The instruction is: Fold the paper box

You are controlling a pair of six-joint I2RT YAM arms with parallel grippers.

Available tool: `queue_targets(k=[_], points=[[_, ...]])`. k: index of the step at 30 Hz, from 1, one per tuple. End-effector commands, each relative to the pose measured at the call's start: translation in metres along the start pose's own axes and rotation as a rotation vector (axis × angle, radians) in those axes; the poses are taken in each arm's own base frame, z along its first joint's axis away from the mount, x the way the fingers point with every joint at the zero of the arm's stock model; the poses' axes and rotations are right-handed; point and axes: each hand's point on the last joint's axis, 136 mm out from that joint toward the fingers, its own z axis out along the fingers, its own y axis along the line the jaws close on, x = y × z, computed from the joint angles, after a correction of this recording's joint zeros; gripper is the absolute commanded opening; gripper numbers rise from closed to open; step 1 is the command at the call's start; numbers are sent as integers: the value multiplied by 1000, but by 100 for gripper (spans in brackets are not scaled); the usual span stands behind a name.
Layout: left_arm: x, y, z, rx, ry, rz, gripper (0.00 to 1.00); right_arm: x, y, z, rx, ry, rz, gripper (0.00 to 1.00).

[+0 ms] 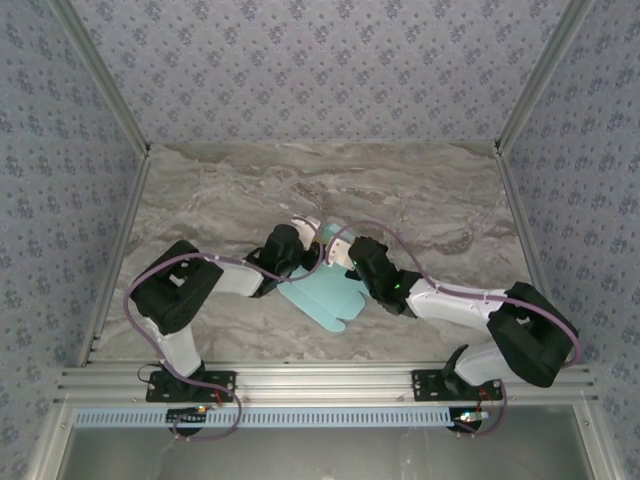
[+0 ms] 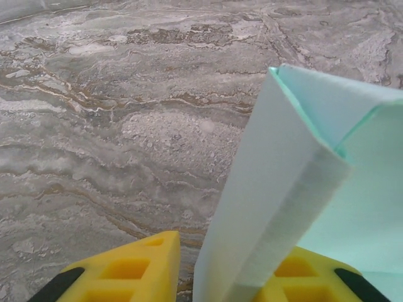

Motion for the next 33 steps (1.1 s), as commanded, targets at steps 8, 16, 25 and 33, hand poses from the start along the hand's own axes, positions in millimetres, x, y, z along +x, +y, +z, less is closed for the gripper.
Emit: queue_targets(k=[8, 16, 25, 33], points=[[-14, 15, 1, -61, -77, 21, 19, -16, -18, -13, -19, -57, 135, 29], [-10, 10, 2, -29, -104, 44, 18, -53, -38, -35, -152, -208, 369, 47], [-6, -4, 3, 56, -142, 60, 19, -57, -76, -13, -382, -219, 781, 48], [-2, -6, 3, 68, -137, 62, 18, -52, -60, 23, -528, -97, 909, 48]])
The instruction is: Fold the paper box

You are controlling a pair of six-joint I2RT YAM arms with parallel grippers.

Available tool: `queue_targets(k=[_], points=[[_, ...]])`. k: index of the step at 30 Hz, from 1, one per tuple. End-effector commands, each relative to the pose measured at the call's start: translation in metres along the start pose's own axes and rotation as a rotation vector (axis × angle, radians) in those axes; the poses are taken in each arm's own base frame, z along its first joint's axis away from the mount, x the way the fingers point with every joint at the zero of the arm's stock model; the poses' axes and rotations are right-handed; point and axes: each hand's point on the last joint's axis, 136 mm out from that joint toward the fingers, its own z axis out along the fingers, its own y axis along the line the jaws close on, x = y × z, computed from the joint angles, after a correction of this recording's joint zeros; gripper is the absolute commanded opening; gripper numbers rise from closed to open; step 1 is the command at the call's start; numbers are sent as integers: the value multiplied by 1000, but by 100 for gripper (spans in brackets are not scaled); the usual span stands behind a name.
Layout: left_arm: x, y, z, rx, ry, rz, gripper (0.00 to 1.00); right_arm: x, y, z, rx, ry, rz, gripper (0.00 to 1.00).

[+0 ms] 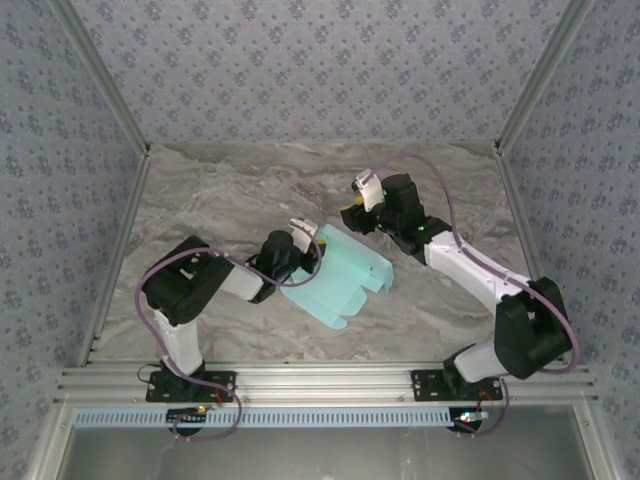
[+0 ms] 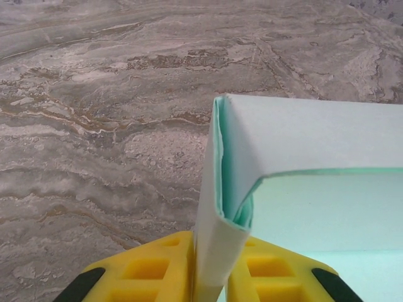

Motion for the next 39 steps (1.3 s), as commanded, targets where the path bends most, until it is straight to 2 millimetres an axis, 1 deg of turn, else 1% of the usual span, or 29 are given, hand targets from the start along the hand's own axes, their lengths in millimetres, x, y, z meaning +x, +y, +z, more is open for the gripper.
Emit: queue_targets(k=[1, 3, 7, 13, 14, 15, 17, 20, 25, 31, 37, 39], points=[[-4, -7, 1, 35, -34, 18, 18, 8, 13, 11, -99, 74, 109, 48], [-4, -7, 1, 35, -31, 17, 17, 13, 16, 19, -121, 109, 126, 48], [-3, -7, 0, 34, -31, 19, 16, 18, 21, 31, -157, 138, 157, 48], [-2, -5, 0, 31, -30, 17, 15, 29, 20, 49, -175, 200, 199, 49], [-1, -5, 0, 31, -28, 17, 15, 34, 21, 52, -176, 215, 205, 49], [-2, -5, 0, 31, -29, 18, 15, 24, 21, 54, -182, 200, 203, 49], [-1, -6, 0, 32, -27, 18, 15, 24, 20, 58, -186, 207, 209, 49], [-1, -5, 0, 29, -26, 15, 15, 31, 22, 64, -195, 231, 217, 49], [-1, -4, -1, 25, -27, 18, 15, 42, 23, 69, -207, 260, 236, 48], [-2, -4, -1, 21, -29, 20, 16, 52, 24, 71, -212, 283, 247, 48], [-2, -4, -2, 18, -29, 20, 16, 66, 24, 74, -208, 315, 261, 47], [-1, -3, -2, 15, -27, 22, 16, 67, 22, 75, -200, 315, 260, 47]])
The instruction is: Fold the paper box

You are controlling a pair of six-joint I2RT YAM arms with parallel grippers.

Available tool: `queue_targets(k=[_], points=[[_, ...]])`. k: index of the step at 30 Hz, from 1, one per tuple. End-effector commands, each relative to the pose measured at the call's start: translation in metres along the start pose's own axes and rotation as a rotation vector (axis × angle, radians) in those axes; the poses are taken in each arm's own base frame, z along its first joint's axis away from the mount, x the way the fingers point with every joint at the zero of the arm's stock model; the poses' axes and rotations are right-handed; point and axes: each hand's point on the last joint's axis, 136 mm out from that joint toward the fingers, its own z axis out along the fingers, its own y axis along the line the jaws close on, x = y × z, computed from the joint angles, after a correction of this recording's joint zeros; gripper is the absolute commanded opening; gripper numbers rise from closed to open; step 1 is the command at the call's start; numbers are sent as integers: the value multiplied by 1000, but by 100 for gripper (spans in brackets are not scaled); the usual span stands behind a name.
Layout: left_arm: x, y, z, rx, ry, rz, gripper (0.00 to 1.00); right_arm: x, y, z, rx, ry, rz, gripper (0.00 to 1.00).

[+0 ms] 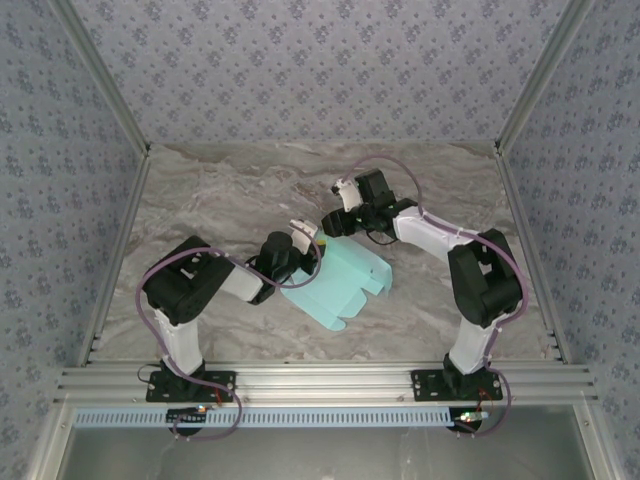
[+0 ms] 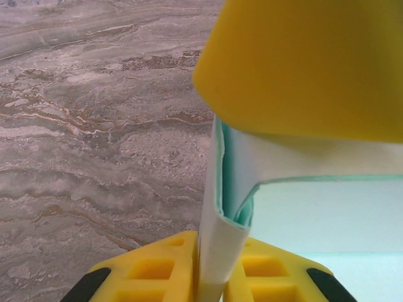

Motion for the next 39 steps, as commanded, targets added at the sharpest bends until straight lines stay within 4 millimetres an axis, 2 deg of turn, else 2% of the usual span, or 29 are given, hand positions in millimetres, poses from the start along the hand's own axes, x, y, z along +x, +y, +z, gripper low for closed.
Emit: queue_targets(k=[1, 11, 14, 16, 22, 28, 32, 36, 39], points=[[-3, -1, -1, 3, -19, 15, 17, 33, -8, 10, 7, 87, 53, 46], [3, 0, -2, 0, -13, 20, 18, 70, -20, 23, 50, 166, 78, 45], [2, 1, -2, -4, -13, 21, 17, 66, -20, 19, 52, 159, 77, 45], [1, 1, -2, -9, -14, 22, 15, 51, -19, 11, 53, 129, 69, 45], [-4, 6, -1, -41, 3, -2, 9, -10, -5, -27, 31, -1, 34, 48], [-8, 16, -6, -108, 26, -64, 2, -45, 2, -76, 48, -118, 21, 50], [-14, 25, -15, -172, 48, -108, 0, -47, 4, -118, 131, -152, -13, 52], [-24, 32, -28, -238, 68, -161, 0, -32, 8, -152, 225, -146, -6, 59], [-33, 37, -38, -283, 69, -183, 0, -17, 12, -169, 298, -132, 44, 62]])
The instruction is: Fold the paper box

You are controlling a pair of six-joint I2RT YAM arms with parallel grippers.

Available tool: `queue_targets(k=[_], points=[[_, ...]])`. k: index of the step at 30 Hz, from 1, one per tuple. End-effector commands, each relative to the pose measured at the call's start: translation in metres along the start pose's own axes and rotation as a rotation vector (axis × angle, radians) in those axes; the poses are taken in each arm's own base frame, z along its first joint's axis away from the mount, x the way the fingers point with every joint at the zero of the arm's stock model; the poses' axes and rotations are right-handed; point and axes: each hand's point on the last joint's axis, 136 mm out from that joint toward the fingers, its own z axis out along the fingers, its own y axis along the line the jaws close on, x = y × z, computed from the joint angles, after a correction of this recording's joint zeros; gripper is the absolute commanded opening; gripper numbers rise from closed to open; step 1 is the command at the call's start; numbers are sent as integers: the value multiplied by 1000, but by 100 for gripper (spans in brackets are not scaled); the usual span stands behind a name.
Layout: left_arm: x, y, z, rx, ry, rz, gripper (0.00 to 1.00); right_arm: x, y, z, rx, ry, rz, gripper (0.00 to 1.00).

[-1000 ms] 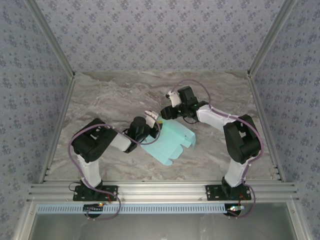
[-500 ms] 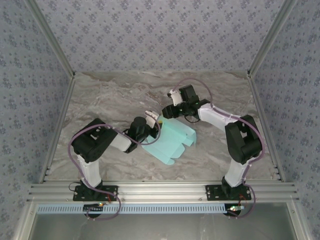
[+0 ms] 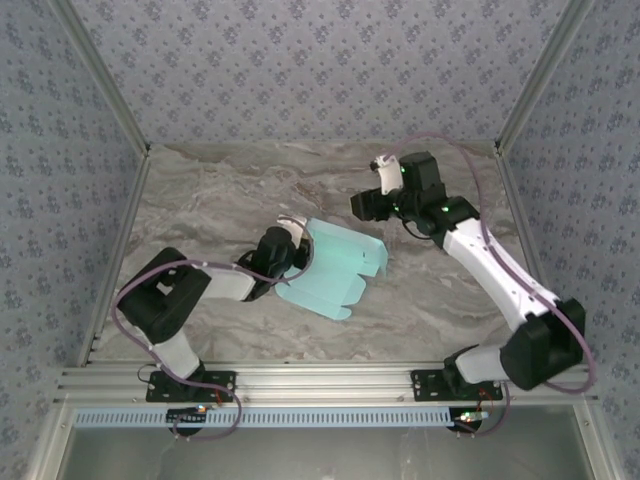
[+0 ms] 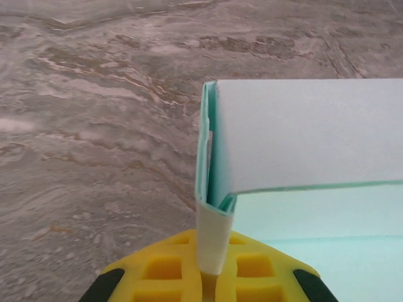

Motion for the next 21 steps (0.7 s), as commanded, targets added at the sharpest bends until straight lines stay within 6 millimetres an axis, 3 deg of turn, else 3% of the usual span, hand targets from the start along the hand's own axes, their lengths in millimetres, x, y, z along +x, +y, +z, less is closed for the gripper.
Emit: queue_targets(k=[1, 4, 10, 21], points=[[-23, 10, -12, -85, -14, -61, 0, 33, -11, -18, 152, 105, 76, 63], [-29, 15, -19, -128, -10, -65, 0, 49, 0, -20, 199, 174, 95, 65], [-39, 17, -30, -178, -16, -55, 0, 64, 11, -9, 293, 272, 61, 65], [-51, 14, -40, -185, -46, -38, 0, 68, 16, 31, 288, 325, 86, 64]])
